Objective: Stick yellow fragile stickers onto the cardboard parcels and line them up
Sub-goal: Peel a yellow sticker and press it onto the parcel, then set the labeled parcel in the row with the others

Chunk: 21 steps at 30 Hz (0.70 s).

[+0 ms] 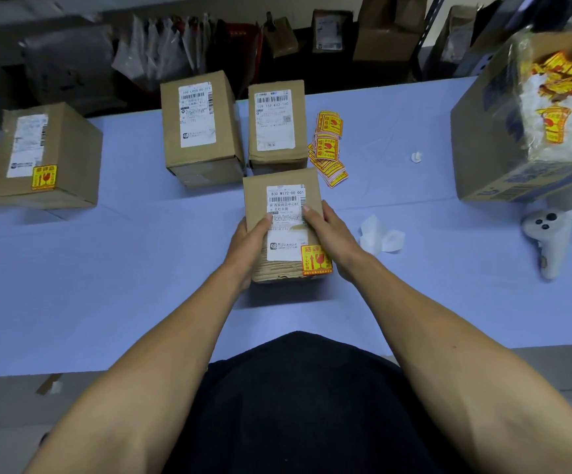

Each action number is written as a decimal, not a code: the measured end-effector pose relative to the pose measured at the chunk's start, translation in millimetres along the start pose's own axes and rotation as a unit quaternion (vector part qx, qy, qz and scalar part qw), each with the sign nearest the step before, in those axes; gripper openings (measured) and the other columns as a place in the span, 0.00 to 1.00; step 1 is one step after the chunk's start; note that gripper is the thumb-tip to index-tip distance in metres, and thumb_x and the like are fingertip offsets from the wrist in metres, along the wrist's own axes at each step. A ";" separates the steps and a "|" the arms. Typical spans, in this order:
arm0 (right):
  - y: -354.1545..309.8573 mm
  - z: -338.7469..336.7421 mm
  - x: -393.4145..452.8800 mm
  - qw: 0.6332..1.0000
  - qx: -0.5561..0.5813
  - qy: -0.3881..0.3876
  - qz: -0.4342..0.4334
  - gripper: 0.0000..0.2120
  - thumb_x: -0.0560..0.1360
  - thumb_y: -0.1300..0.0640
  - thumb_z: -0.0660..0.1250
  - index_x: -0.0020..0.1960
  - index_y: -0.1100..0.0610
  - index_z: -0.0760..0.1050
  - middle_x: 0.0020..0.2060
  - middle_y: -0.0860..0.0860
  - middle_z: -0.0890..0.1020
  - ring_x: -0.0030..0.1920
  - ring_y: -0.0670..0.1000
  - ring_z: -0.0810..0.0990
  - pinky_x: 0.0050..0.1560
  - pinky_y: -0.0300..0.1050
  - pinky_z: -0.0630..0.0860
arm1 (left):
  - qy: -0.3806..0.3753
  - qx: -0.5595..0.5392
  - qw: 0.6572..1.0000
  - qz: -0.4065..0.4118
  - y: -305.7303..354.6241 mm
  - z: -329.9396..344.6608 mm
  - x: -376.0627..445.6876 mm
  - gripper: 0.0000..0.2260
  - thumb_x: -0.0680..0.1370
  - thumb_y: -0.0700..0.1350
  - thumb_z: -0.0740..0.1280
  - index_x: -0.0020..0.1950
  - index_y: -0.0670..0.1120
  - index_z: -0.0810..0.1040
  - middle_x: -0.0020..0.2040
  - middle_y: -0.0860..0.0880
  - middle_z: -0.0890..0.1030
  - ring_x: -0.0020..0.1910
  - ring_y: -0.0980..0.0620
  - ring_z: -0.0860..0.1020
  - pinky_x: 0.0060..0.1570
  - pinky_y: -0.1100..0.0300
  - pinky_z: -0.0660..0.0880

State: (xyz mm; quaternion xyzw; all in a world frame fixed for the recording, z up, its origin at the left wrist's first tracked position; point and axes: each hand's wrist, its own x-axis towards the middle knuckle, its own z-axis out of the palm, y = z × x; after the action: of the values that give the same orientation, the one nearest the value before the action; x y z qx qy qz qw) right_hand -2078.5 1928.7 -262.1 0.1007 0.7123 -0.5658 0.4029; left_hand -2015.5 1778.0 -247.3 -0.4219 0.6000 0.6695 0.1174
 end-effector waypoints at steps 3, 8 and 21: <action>11.6 2.4 11.3 1.000 -0.027 0.003 -0.004 0.46 0.64 0.23 0.61 0.77 0.39 0.55 0.70 0.45 0.75 0.61 0.50 0.80 0.63 0.56 0.77 | -0.003 -0.015 1.000 0.012 -3.3 0.9 2.9 0.17 0.80 0.53 0.66 0.68 0.50 0.72 0.57 0.49 0.84 0.53 0.49 0.84 0.55 0.51 0.80; 16.2 8.7 6.5 0.999 -0.043 0.004 -0.004 0.45 0.65 0.23 0.60 0.77 0.39 0.56 0.69 0.44 0.75 0.63 0.51 0.79 0.65 0.57 0.75 | 0.004 -0.040 0.999 0.011 -11.6 -3.5 -5.3 0.16 0.80 0.51 0.66 0.67 0.50 0.74 0.57 0.48 0.84 0.53 0.48 0.84 0.57 0.50 0.80; 5.4 147.6 -10.0 0.984 -0.117 -0.127 -0.035 0.46 0.66 0.23 0.57 0.78 0.43 0.53 0.70 0.47 0.75 0.65 0.52 0.78 0.67 0.56 0.73 | 0.096 -0.088 0.991 0.006 -35.8 -147.2 -45.8 0.15 0.81 0.52 0.65 0.66 0.51 0.76 0.56 0.49 0.85 0.52 0.49 0.84 0.52 0.53 0.80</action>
State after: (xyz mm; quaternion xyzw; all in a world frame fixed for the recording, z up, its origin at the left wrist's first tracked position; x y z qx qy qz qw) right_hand -2000.8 1802.7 -264.3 -0.0454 0.7196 -0.5004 0.4793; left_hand -1901.1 1670.3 -229.0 -0.4894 0.5497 0.6768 0.0169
